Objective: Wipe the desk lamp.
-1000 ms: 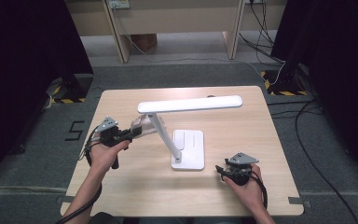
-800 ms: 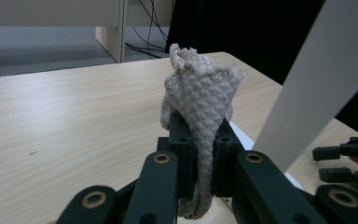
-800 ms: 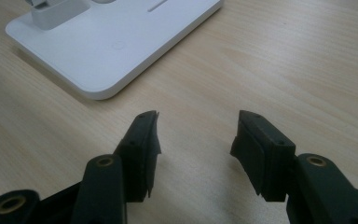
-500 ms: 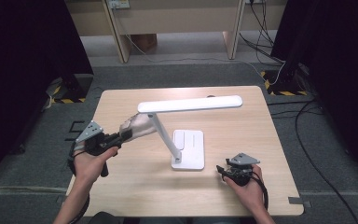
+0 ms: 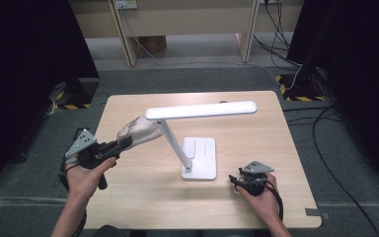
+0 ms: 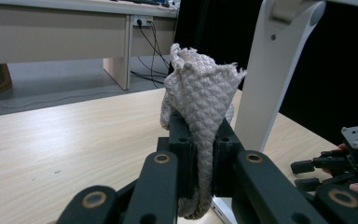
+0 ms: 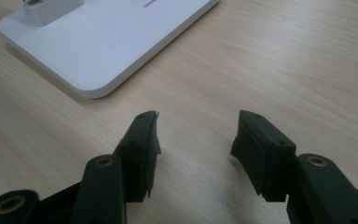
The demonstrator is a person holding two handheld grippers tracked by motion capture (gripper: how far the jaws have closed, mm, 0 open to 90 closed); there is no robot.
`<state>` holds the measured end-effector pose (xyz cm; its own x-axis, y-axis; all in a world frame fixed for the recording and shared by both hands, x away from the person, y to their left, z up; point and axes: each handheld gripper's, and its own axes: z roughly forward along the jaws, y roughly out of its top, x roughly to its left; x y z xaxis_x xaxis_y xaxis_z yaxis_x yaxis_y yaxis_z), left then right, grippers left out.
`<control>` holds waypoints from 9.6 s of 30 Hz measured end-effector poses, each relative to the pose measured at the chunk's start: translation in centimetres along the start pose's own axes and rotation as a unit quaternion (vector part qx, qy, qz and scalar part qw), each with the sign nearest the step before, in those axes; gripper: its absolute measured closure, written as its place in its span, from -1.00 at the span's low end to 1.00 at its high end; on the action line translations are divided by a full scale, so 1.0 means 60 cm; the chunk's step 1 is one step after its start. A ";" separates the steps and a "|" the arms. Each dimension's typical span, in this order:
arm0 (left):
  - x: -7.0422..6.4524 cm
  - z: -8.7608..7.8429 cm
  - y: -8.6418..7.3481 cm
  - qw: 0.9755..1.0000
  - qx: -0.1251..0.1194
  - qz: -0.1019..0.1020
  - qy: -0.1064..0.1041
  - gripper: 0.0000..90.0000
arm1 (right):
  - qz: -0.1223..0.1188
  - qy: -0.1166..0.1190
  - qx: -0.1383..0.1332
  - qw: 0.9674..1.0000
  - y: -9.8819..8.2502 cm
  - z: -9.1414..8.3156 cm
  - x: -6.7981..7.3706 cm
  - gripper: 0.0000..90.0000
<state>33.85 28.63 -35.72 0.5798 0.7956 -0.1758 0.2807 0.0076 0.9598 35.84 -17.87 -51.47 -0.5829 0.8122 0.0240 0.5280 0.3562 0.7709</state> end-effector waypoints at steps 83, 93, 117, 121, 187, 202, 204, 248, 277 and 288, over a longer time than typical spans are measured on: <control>-0.011 0.019 0.190 0.978 -0.037 0.035 -0.205 0.81 | -0.082 0.085 -0.004 0.993 0.103 0.084 0.078 0.69; -0.013 0.026 0.189 0.977 -0.038 0.032 -0.208 0.80 | -0.111 0.088 -0.003 0.990 0.103 0.074 0.108 0.08; -0.004 0.079 0.177 0.976 -0.015 0.002 -0.218 0.80 | -0.156 0.086 0.018 0.984 0.089 0.087 0.114 -0.02; -0.007 0.084 0.171 0.974 -0.015 -0.007 -0.226 0.80 | -0.148 0.091 0.022 0.985 0.089 0.086 0.113 -0.02; -0.055 0.121 0.166 0.970 -0.007 -0.071 -0.231 0.81 | -0.145 0.104 0.010 0.984 0.087 0.087 0.104 0.00; -0.094 0.117 0.161 0.986 -0.032 -0.007 -0.165 0.81 | -0.151 0.103 0.008 0.983 0.086 0.087 0.104 0.00; -0.098 0.118 0.161 0.987 -0.033 -0.002 -0.159 0.81 | -0.151 0.103 0.007 0.983 0.086 0.087 0.104 0.00; -0.183 0.162 0.142 0.987 -0.073 0.030 -0.139 0.81 | -0.152 0.101 0.000 0.983 0.083 0.087 0.104 0.00; -0.220 0.194 0.137 0.985 -0.083 0.031 -0.151 0.81 | -0.144 0.101 -0.004 0.984 0.078 0.087 0.106 0.00; -0.234 0.204 0.133 0.983 -0.088 0.027 -0.159 0.81 | -0.148 0.101 -0.005 0.984 0.078 0.087 0.106 0.00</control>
<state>37.31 10.08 -28.25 0.8072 0.5691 -0.1564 0.1221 0.0983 0.9876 37.85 -8.63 -51.02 -0.8216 0.5649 -0.0768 0.3110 0.5571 0.7700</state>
